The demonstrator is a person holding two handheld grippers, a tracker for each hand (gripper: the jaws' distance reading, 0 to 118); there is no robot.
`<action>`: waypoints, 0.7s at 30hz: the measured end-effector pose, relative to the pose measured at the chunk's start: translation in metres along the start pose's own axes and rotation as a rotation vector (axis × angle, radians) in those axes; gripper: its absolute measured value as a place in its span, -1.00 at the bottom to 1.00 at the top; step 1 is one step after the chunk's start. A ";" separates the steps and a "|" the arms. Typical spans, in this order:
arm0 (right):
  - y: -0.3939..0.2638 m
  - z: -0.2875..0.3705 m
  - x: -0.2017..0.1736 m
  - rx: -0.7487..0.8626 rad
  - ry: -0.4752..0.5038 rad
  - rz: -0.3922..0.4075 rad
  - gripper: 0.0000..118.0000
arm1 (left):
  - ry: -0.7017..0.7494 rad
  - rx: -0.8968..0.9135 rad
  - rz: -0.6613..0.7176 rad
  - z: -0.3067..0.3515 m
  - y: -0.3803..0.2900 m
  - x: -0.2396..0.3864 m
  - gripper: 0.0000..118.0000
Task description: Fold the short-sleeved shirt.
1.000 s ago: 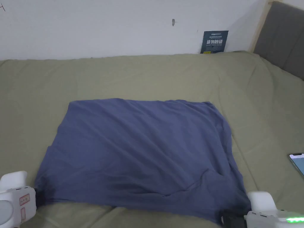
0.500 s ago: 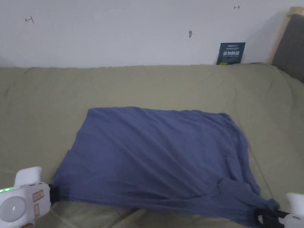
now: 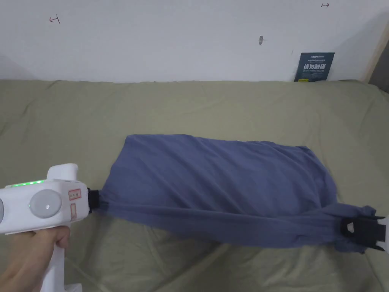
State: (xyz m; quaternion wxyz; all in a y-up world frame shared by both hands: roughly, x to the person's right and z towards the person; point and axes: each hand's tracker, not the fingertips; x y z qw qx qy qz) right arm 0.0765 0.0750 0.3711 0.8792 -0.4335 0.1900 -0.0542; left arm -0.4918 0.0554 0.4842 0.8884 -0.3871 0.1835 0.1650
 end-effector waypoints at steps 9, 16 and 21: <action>0.052 -0.047 -0.001 -0.043 -0.018 -0.033 -0.89 | 0.023 -0.016 0.000 -0.051 0.047 0.024 -1.00; 0.076 -0.094 0.015 -0.094 -0.030 -0.103 -0.89 | 0.039 -0.042 -0.012 -0.094 0.069 0.041 -1.00; 0.083 -0.119 0.024 -0.125 -0.027 -0.161 -0.81 | 0.057 -0.077 -0.034 -0.124 0.069 0.049 -0.99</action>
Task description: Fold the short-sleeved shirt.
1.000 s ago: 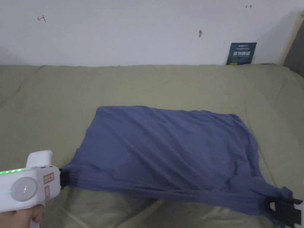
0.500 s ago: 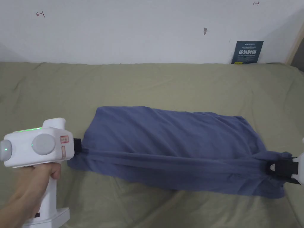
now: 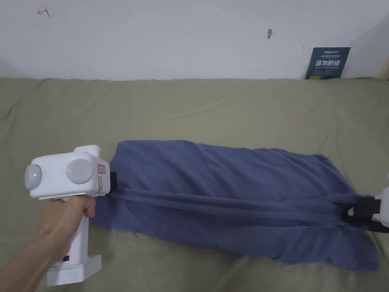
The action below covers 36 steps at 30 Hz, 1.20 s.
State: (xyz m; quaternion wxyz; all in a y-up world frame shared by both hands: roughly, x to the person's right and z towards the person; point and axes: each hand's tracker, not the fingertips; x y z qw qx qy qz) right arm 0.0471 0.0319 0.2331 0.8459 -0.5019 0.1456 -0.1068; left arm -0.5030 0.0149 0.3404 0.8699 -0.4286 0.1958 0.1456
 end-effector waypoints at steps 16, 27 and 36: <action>-0.080 0.072 -0.012 0.157 -0.156 0.253 0.43 | 0.014 0.079 -0.033 0.084 -0.063 -0.044 0.81; -0.123 0.057 -0.012 0.104 -0.136 0.217 -0.99 | -0.093 0.002 0.022 0.067 -0.076 -0.055 -0.76; -0.097 0.035 -0.002 0.092 -0.138 0.213 -0.99 | -0.043 -0.066 0.021 0.002 -0.049 -0.040 0.91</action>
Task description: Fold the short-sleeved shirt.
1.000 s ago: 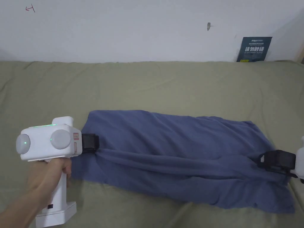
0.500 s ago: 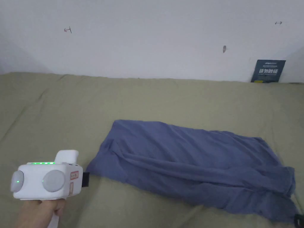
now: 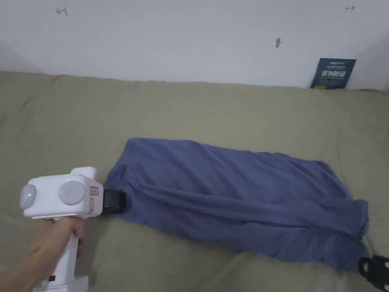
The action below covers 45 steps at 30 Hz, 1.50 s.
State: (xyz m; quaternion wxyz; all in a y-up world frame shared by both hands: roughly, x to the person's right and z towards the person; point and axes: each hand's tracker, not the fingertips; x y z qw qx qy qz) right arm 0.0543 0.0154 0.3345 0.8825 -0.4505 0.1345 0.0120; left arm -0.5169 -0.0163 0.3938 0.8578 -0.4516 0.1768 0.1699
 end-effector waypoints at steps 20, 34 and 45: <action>0.033 -0.071 0.015 -0.145 0.001 -0.028 0.53 | 0.015 0.002 -0.015 0.011 0.000 0.003 -0.89; 0.008 0.007 0.017 -0.063 0.111 -0.121 -0.83 | 0.058 -0.004 -0.082 0.047 -0.016 0.001 -0.89; -0.052 0.064 0.031 -0.102 0.171 -0.094 -0.83 | 0.043 -0.033 -0.055 0.142 -0.114 -0.035 -0.89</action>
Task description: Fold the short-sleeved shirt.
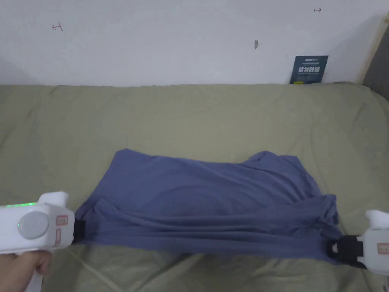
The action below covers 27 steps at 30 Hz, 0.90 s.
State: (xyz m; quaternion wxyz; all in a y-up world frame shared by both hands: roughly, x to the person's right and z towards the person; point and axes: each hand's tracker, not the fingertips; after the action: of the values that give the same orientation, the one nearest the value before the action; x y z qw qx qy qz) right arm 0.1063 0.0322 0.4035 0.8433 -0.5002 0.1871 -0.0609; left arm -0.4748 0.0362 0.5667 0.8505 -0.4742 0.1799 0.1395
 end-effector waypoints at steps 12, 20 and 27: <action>-0.096 0.030 0.027 -0.095 0.033 -0.022 -0.83 | -0.022 -0.014 0.134 0.058 -0.137 -0.035 -0.89; -0.081 0.026 0.023 -0.078 0.012 0.002 -0.77 | -0.036 -0.009 0.148 0.053 -0.132 -0.034 -0.89; -0.081 0.043 0.014 -0.042 -0.127 0.064 1.00 | -0.010 0.023 0.138 0.066 -0.126 -0.036 0.96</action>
State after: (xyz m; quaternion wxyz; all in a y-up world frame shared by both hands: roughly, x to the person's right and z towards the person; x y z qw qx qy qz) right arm 0.1422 0.0239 0.4882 0.8444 -0.5142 0.1505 0.0018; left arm -0.4440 0.0255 0.7097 0.8451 -0.4502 0.2095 0.1982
